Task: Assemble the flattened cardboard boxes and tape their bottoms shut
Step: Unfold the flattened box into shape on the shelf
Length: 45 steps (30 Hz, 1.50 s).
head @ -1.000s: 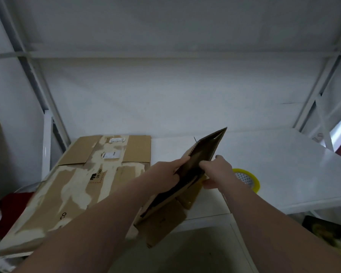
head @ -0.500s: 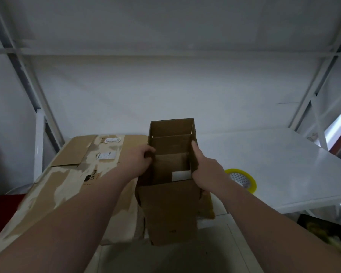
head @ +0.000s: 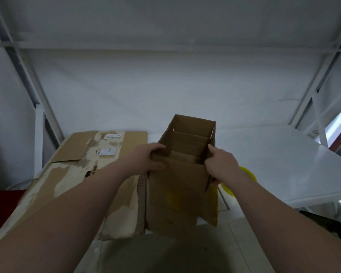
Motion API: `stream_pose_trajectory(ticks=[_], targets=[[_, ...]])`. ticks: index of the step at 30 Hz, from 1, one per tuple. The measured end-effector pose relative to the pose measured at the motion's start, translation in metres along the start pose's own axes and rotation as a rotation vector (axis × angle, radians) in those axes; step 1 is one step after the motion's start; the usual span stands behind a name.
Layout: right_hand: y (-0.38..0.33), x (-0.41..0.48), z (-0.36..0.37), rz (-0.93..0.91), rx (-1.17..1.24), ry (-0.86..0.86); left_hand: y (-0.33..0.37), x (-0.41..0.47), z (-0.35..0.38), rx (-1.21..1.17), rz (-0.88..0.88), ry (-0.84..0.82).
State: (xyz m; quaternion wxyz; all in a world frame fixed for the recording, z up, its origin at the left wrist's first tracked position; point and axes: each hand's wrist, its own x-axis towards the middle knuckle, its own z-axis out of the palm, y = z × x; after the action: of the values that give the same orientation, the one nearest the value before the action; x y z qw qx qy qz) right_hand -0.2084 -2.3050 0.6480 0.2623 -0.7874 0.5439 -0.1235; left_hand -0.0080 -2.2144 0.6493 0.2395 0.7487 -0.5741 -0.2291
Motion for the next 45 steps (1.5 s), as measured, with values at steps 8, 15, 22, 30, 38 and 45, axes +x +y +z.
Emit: stream_pose_trajectory(ticks=[8, 15, 22, 30, 38, 45], targets=[[-0.01, 0.009, -0.044, 0.15, 0.182, -0.017, 0.032, 0.008, -0.008, -0.188, 0.137, 0.275], [-0.039, -0.004, -0.056, 0.101, 0.08, -0.127, 0.031, 0.013, -0.028, 0.037, 0.154, 0.454], [-0.043, -0.006, -0.015, -0.218, -0.384, -0.175, -0.024, -0.003, -0.042, 0.112, 0.016, 0.489], [-0.033, -0.005, 0.009, -0.427, -0.346, 0.03, -0.044, 0.011, -0.004, -0.164, -0.145, 0.35], [-0.043, -0.011, 0.026, -0.422, -0.228, 0.074, -0.021, 0.012, 0.021, -0.39, -0.109, 0.192], [-0.039, 0.003, 0.028, -0.34, -0.193, 0.127, -0.036, 0.027, 0.02, -0.295, -0.217, 0.101]])
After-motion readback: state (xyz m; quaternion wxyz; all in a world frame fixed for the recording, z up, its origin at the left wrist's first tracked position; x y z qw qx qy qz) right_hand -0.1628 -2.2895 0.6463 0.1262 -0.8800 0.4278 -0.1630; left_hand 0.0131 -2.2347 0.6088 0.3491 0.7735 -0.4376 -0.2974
